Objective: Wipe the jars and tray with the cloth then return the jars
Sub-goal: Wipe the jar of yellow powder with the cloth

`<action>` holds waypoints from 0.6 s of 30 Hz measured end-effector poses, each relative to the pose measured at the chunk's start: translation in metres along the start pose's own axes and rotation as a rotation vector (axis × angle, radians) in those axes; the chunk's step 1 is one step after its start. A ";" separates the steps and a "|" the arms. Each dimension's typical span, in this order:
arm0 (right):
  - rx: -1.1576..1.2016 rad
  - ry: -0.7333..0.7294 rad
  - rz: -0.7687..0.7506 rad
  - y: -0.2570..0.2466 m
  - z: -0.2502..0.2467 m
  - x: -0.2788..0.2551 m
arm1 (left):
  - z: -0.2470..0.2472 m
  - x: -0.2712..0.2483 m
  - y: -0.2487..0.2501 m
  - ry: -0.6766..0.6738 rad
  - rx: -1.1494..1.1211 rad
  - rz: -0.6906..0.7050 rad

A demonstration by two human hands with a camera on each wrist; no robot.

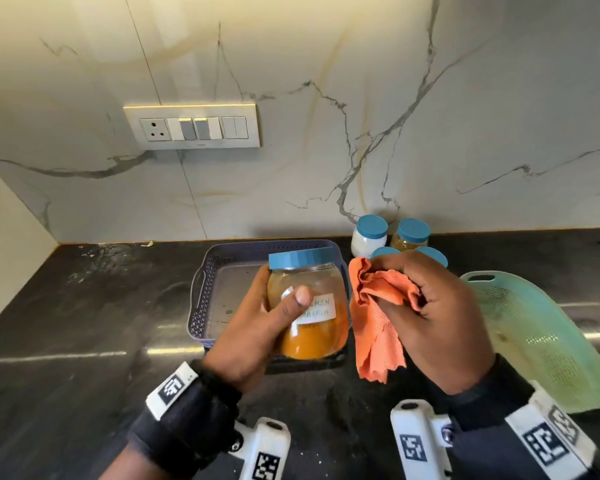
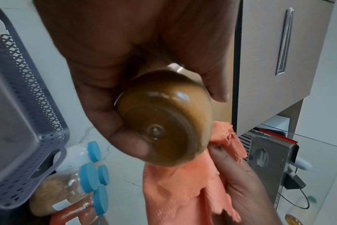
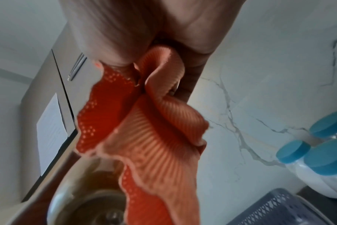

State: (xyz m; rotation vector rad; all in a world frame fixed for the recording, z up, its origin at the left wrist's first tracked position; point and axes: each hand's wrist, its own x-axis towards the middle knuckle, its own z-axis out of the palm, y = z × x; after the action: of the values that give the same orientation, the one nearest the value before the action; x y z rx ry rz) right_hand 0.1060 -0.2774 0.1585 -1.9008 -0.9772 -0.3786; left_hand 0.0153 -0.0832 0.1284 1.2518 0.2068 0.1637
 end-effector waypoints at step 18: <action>-0.122 -0.253 -0.301 -0.031 0.031 -0.003 | -0.014 -0.006 0.005 0.160 -0.050 0.067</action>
State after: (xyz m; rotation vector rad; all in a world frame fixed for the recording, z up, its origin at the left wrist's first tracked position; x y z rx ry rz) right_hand 0.0764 -0.2450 0.1594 -1.9453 -1.4458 -0.3844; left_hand 0.0058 -0.0697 0.1291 1.1970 0.2972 0.3254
